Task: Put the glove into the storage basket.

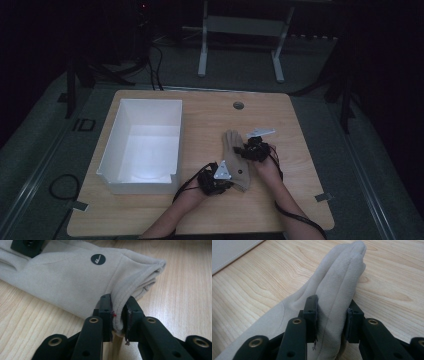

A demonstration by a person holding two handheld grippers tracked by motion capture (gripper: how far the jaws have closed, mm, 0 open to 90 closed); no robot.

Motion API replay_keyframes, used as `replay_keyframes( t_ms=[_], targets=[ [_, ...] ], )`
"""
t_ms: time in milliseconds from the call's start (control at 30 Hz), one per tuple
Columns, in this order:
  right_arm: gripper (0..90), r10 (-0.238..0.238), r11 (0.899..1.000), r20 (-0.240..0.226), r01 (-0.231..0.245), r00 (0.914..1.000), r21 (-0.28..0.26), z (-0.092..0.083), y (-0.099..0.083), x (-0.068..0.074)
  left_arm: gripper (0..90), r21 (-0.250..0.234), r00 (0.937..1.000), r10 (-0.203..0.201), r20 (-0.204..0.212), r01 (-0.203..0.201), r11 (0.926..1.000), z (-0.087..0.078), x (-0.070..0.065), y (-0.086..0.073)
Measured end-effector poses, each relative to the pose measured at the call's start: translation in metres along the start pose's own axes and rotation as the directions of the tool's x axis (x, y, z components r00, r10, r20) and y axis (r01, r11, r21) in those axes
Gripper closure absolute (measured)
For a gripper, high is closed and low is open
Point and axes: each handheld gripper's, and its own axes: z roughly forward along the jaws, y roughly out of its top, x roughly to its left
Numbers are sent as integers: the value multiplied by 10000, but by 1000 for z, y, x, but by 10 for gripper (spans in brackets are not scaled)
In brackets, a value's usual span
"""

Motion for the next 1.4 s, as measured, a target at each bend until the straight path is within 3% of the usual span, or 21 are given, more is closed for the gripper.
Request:
replay_keyframes(
  t_ms=[100,200,533,733,1200,1400],
  targets=[
    [700,241,9997,-44,-241,9997,-71,-1,0,-1,822,-86,9973,-593,436,598,9982,0,3,1],
    [706,230,9997,-57,-230,9997,-49,-2,1,0,825,-96,9967,-614,530,620,9980,-1,3,1],
    [718,551,9974,-418,-570,9976,-450,-14,13,0,826,-30,9980,-414,469,416,9991,-14,2,12],
    [718,405,9959,-443,-439,9982,-792,-29,25,3,825,-123,9990,-174,411,179,9998,-25,0,26],
    [718,58,9887,-246,-94,9997,-1499,-68,44,7,824,-517,9980,-156,611,188,9985,-52,-4,58],
    [718,101,9830,-300,-154,9995,-1828,-81,53,8,823,-460,9990,199,393,-181,9988,-67,-6,72]
  ],
)
